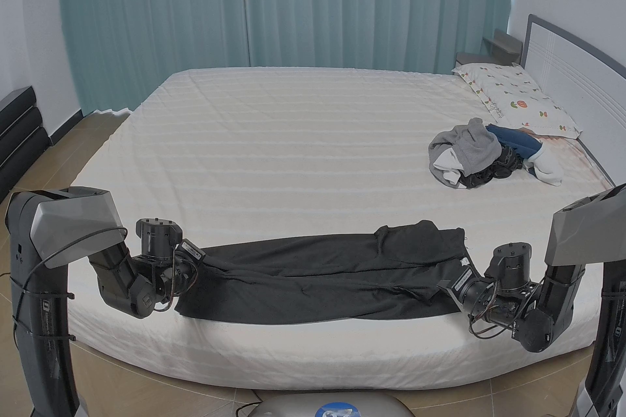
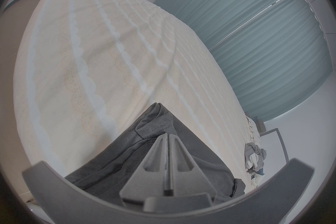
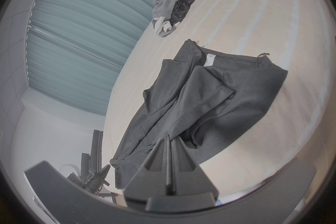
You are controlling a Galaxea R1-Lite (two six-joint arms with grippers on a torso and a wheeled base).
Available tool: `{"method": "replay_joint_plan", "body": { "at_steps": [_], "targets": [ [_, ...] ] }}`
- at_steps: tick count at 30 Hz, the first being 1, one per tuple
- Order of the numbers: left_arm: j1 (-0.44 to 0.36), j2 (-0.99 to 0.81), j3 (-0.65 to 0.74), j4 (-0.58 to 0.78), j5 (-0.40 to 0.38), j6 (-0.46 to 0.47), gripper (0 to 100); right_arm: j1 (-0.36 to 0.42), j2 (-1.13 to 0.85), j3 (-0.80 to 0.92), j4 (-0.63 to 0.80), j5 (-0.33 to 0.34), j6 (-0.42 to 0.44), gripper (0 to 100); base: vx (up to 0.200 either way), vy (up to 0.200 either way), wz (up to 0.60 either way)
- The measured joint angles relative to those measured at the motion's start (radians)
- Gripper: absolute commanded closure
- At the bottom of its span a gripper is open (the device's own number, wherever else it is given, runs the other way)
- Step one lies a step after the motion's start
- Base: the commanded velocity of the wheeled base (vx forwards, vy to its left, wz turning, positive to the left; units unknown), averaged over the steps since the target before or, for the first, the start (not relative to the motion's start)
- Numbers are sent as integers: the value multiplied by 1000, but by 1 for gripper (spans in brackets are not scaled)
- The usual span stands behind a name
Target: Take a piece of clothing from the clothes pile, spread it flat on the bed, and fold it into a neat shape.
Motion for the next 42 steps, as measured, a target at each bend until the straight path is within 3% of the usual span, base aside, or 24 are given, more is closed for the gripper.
{"method": "replay_joint_plan", "body": {
  "at_steps": [2,3,10,19,29,38,39,42],
  "targets": [
    [0,0,0,0,0,0,100,0,-3,13,4,2,-3,100,0,0,0],
    [0,0,0,0,0,0,100,0,-4,20,6,6,-7,0,0,0,0],
    [0,0,0,0,0,0,100,-3,26,50,-2,12,-88,0,0,0,0],
    [0,0,1,0,0,0,100,-63,-34,67,-9,17,-119,0,0,0,0],
    [0,0,1,0,0,0,100,-198,-9,-2,-15,97,-129,0,0,0,0],
    [0,0,0,0,1,0,100,-217,97,-80,-16,144,-155,0,0,0,0],
    [0,0,0,0,1,0,100,-218,105,-83,-17,144,-158,100,0,0,0],
    [0,0,0,0,1,0,100,-219,130,-92,-27,145,-162,100,0,0,0]
  ]
}}
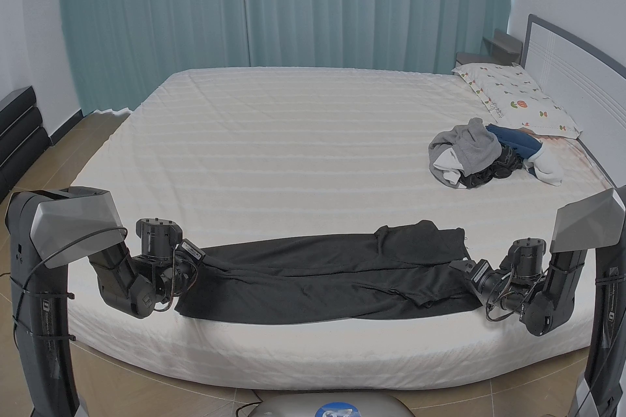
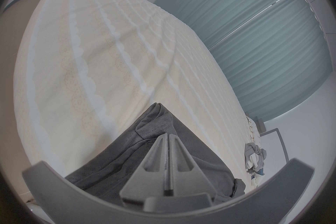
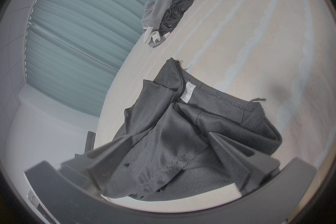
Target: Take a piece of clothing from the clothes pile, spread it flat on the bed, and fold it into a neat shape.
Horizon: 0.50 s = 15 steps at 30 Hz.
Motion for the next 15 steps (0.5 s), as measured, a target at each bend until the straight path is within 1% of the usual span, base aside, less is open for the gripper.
{"method": "replay_joint_plan", "body": {
  "at_steps": [15],
  "targets": [
    [0,0,1,0,0,0,100,-1,31,34,-58,-8,1,100,0,0,0]
  ]
}}
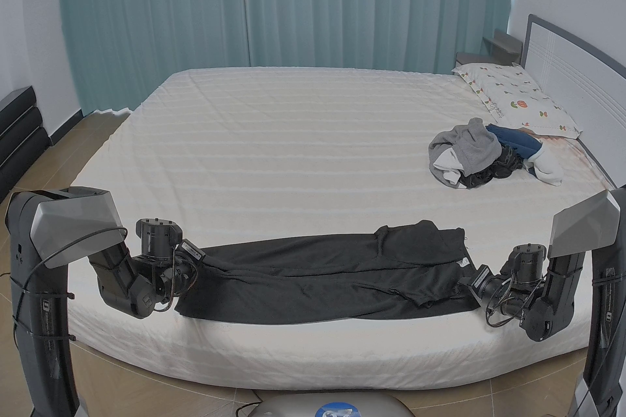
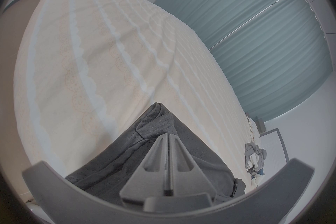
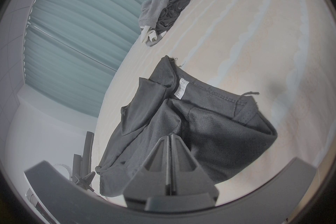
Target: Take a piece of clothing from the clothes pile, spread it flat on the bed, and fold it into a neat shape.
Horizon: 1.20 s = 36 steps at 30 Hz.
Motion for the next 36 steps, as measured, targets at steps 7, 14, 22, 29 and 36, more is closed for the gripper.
{"method": "replay_joint_plan", "body": {
  "at_steps": [7,14,22,29,36],
  "targets": [
    [0,0,0,0,0,0,100,-16,-41,81,-58,6,0,100,0,0,0],
    [1,0,0,0,-1,-1,100,-52,-69,133,-67,21,-11,100,0,0,0],
    [2,0,0,0,-1,-3,100,-79,-67,164,-67,50,-53,100,0,0,0],
    [2,0,0,0,-1,-5,100,-82,-42,174,-66,51,-104,0,0,0,0],
    [3,-3,4,0,-3,-6,100,-83,-49,182,-85,52,-107,0,0,0,0]
  ]
}}
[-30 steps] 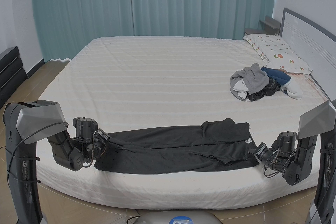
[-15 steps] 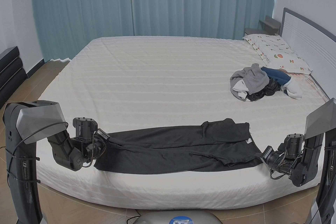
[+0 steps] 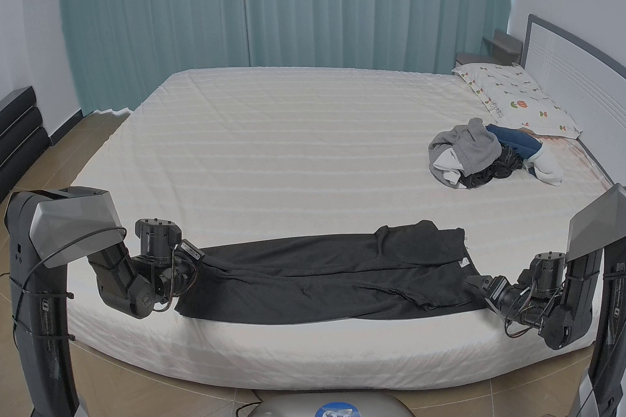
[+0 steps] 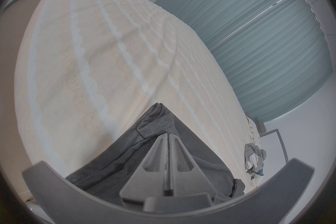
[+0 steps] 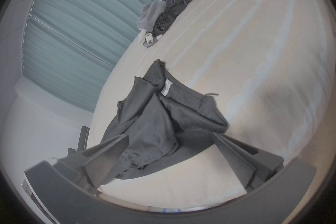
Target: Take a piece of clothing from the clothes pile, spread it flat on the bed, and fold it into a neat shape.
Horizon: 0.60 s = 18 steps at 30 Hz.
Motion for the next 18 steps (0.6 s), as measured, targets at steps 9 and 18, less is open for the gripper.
{"method": "replay_joint_plan", "body": {
  "at_steps": [9,18],
  "targets": [
    [13,-24,21,0,-14,-16,100,-8,-74,-6,-7,-1,45,0,0,0,0],
    [29,-44,34,2,-57,-45,100,54,-138,-5,-19,-29,44,0,200,0,0]
  ]
}}
